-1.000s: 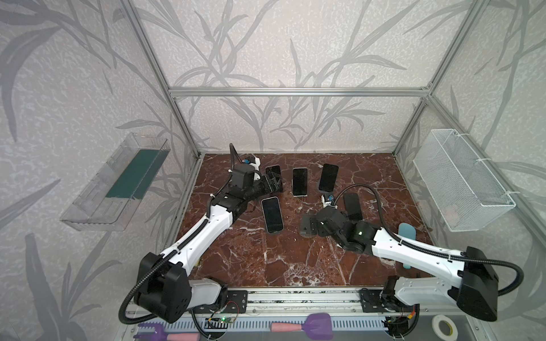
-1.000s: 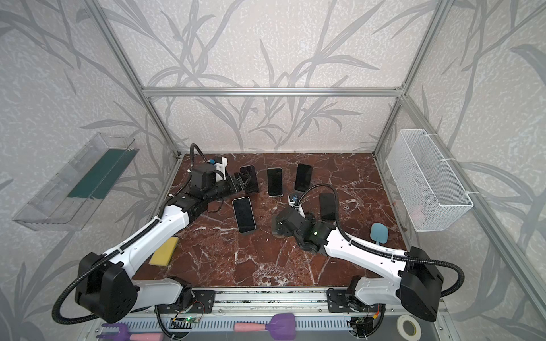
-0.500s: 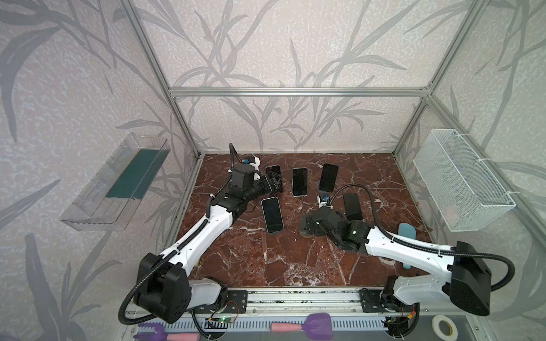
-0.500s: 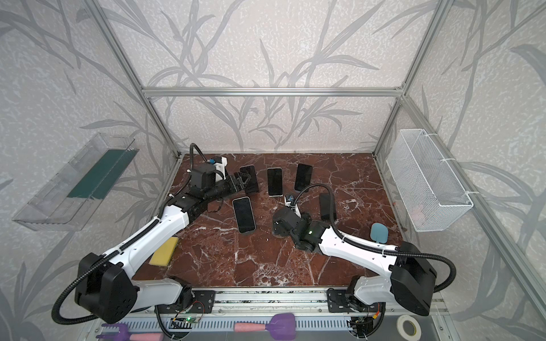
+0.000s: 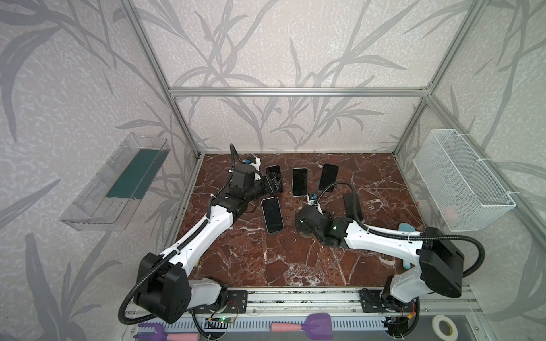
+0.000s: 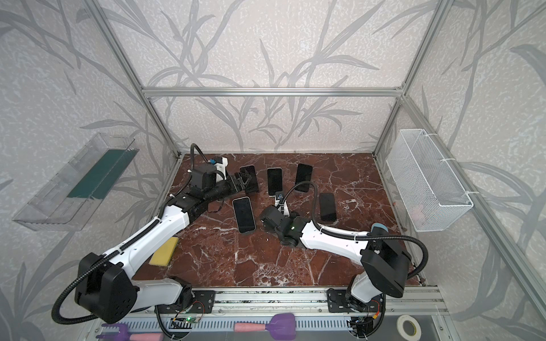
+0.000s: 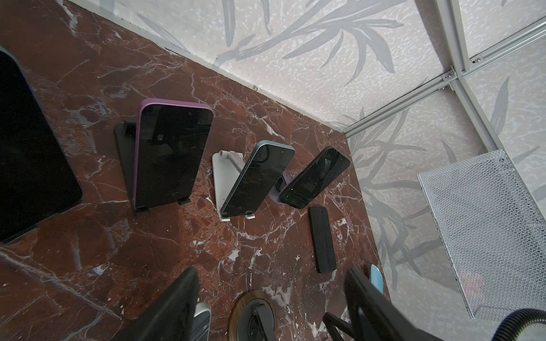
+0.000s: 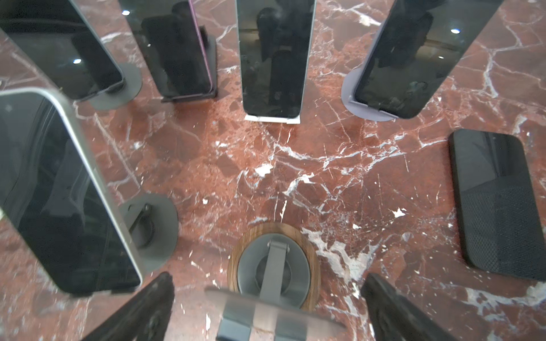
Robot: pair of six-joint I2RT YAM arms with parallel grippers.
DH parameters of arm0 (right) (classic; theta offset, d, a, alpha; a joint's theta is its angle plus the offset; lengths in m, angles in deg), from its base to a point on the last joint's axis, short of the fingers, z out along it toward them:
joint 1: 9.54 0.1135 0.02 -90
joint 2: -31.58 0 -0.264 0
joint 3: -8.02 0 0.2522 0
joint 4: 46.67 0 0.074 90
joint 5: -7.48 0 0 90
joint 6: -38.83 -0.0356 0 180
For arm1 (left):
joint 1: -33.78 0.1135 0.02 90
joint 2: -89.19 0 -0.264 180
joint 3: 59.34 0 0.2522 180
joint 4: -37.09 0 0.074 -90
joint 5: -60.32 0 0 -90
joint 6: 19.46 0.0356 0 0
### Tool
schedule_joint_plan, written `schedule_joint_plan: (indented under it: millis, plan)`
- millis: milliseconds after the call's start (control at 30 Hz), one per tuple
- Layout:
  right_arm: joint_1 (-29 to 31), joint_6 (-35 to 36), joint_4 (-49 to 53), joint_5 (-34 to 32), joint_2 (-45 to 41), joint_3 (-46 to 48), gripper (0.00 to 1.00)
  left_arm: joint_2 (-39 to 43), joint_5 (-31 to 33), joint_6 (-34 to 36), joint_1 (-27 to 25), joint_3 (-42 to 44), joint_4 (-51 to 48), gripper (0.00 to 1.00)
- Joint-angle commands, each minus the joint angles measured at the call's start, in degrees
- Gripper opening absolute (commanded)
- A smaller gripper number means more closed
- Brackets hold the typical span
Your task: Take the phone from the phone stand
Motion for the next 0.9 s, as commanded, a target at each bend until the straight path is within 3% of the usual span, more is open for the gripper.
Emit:
schedule_joint_plan:
  millis: [0, 167, 433, 867]
  plan:
    - [0.24, -7.46, 3.22, -7.56, 1.18, -1.75, 0.99, -0.08, -1.11, -1.18, -0.22, -0.22, 1.79, 0.78]
    - [0.39, -7.99, -3.16, -5.59, 1.94, 1.02, 0.95, 0.21, -1.42, -1.40, -0.21, -0.21, 2.02, 0.78]
    - [0.40, -9.21, -5.26, -4.04, 5.26, 1.82, 0.86, 1.03, -1.17, -1.25, -0.26, -0.12, 2.03, 0.78]
    - [0.40, -2.56, -8.07, -4.87, 1.26, 4.88, 0.68, 1.49, -1.15, -0.91, -0.25, -0.21, 2.08, 0.78]
